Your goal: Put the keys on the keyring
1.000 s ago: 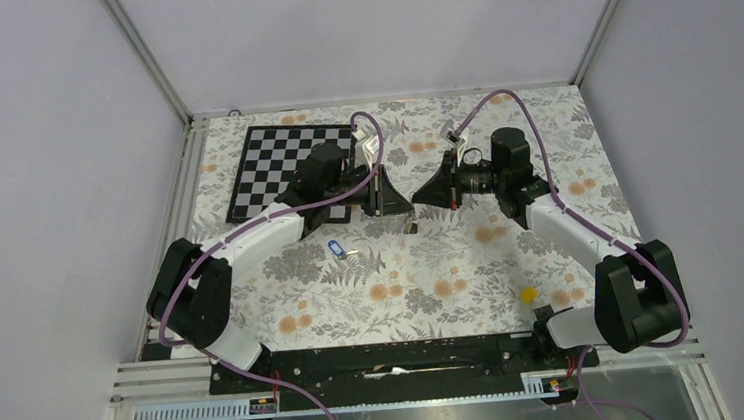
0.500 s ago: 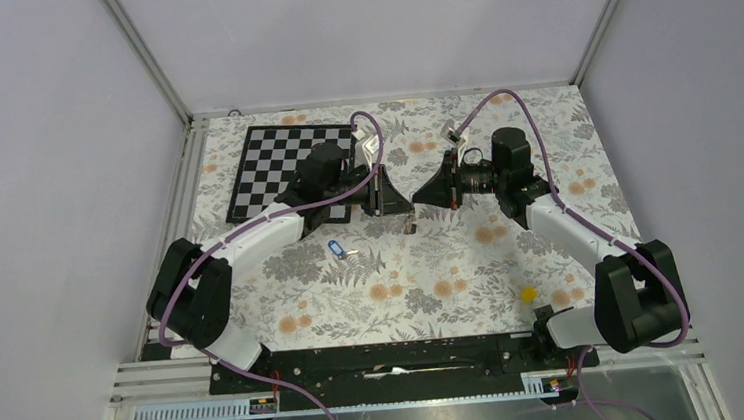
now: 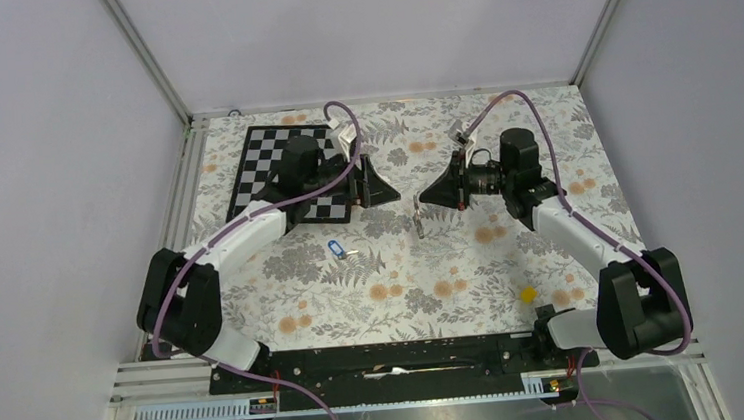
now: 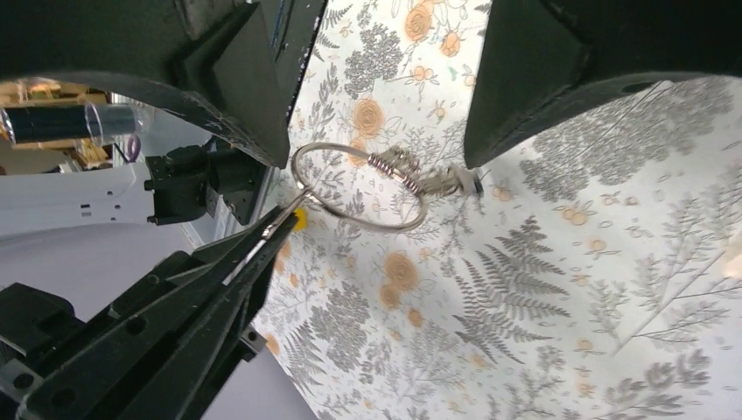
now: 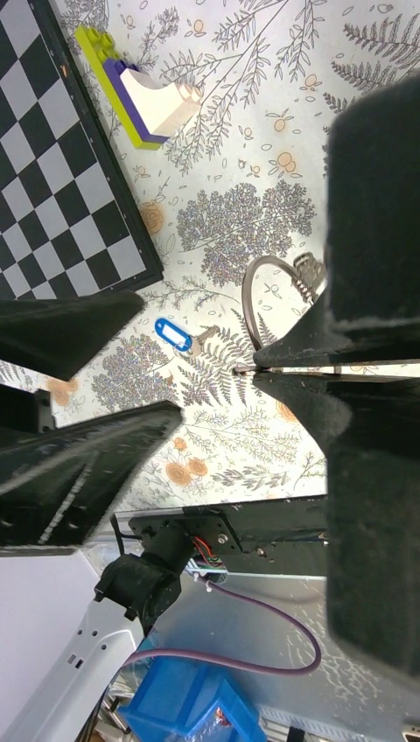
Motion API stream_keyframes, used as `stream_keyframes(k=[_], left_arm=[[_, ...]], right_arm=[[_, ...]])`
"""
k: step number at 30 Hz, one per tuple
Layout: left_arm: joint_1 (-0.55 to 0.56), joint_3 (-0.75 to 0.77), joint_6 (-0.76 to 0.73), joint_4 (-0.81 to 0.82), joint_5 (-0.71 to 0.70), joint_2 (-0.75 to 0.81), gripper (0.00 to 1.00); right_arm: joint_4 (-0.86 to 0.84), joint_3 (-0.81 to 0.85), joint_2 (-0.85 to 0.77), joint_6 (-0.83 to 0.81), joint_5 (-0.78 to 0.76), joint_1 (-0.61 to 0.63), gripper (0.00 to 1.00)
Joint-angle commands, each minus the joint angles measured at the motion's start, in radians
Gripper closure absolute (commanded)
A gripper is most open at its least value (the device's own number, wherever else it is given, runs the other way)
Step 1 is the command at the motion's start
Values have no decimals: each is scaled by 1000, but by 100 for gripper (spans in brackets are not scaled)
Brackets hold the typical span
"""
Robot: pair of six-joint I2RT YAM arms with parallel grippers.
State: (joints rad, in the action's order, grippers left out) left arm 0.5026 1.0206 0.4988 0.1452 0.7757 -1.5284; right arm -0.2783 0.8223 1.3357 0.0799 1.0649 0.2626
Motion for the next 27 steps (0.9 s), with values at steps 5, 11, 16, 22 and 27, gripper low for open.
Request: stream_keyframes(k=[5, 11, 16, 22, 27], left_arm=[[-97, 124, -257, -206, -52, 83, 11], [-232, 193, -332, -343, -24, 109, 1], [-321, 125, -339, -383, -86, 194, 1], [-403, 70, -479, -529, -63, 279, 1], [-414, 56, -659, -708, -97, 318, 1]], right_arm=[[99, 33, -74, -124, 29, -11, 100], [158, 40, -123, -159, 13, -15, 100], [155, 18, -160, -161, -2, -19, 100], [112, -36, -203, -156, -5, -22, 100], [93, -55, -223, -144, 0, -33, 100]])
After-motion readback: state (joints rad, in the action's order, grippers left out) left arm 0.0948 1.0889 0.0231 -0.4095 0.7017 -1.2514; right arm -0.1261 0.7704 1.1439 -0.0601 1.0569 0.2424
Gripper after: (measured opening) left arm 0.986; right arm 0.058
